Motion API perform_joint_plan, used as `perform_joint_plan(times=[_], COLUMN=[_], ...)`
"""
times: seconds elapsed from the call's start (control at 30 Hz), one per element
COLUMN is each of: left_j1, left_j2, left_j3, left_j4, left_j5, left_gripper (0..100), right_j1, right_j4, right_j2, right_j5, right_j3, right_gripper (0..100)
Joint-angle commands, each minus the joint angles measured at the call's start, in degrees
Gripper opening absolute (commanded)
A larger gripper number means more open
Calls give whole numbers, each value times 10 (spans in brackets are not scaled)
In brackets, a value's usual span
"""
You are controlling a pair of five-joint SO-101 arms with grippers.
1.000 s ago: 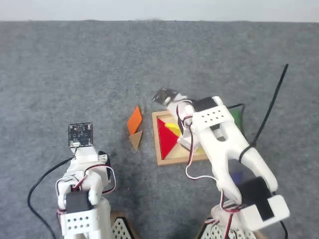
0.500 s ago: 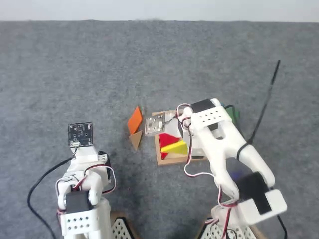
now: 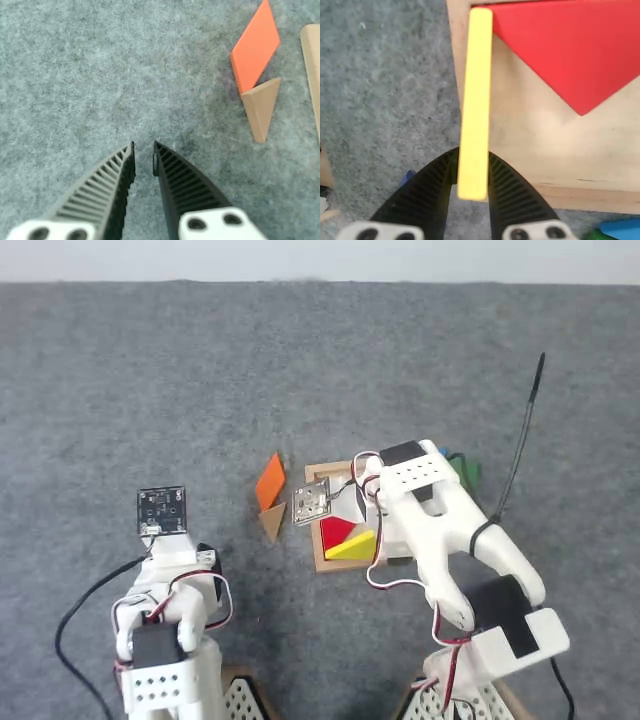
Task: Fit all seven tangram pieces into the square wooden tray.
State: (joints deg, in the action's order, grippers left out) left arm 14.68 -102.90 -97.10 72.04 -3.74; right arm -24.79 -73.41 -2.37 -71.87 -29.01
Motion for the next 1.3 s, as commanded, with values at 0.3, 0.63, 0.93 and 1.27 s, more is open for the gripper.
perform_joint_plan(times=[0.3, 0.63, 0.93, 1.27], left_j1=[3, 3, 3, 3], left_j2=[-11, -11, -11, -11], left_j3=[7, 7, 7, 7], left_j4=[3, 3, 3, 3], left_j5=[-5, -5, -5, -5], left_gripper=[57, 57, 57, 57], right_j1=[-2, -3, -7, -43], right_j4=[-22, -75, -73, -105], right_j2=[9, 4, 8, 153], right_j5=[-8, 17, 43, 292], right_j3=[9, 126, 142, 134], right_gripper=[189, 188, 188, 75])
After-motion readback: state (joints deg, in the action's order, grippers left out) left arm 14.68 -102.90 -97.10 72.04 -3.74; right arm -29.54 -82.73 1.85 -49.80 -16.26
